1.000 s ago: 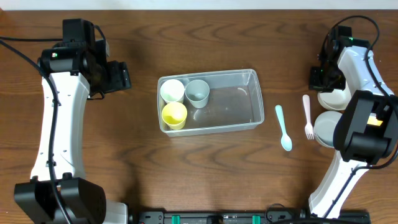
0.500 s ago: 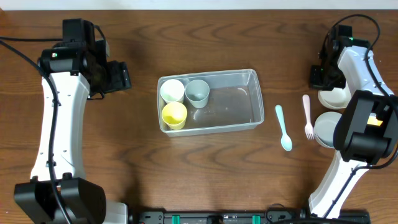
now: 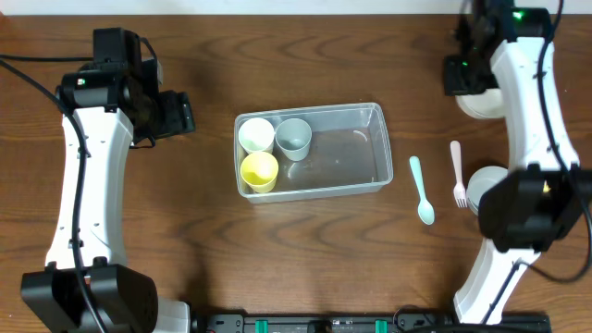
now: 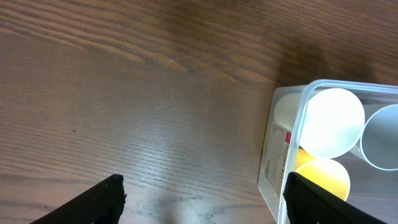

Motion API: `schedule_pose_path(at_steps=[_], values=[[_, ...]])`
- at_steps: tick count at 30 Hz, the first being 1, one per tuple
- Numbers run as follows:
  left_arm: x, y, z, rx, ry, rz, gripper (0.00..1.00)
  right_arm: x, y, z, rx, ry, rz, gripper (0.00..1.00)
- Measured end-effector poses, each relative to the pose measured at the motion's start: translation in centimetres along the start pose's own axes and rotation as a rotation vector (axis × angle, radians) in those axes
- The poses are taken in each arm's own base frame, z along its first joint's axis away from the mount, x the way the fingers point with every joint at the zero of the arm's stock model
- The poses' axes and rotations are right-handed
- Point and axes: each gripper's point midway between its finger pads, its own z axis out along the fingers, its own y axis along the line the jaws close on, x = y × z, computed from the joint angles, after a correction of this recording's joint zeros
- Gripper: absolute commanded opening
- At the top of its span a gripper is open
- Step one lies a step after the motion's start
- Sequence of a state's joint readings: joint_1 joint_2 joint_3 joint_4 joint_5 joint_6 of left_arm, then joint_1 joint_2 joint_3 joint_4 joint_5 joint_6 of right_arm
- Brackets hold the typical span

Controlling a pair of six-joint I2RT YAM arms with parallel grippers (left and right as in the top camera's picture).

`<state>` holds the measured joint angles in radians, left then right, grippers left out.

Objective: Pack container
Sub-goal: 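Carry the white bowl with the right gripper into the container and release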

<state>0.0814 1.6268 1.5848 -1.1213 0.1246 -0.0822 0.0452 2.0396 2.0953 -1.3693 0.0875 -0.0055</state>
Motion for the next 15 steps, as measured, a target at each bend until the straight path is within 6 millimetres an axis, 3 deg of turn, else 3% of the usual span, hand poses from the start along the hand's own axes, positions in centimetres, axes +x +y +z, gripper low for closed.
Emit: schedule_pose_path(at_steps=[4,7,9,15], values=[[0.0,0.0,0.0,0.0,0.0,0.0,0.82,1.2,6.4,-5.5,-0.067,-0.079,-0.179,0.01],[0.0,0.0,0.0,0.0,0.0,0.0,0.82,2.3,10.9,-7.9,-0.114,-0.115,-0.297,0.01],[0.0,0.0,0.0,0.0,0.0,0.0,0.82,3.2,13.7,-8.4,-0.142,-0.116,-0.369,0.01],[0.0,0.0,0.0,0.0,0.0,0.0,0.82,5.3,18.1,-6.7,-0.168,-0.077,-0.474,0.01]])
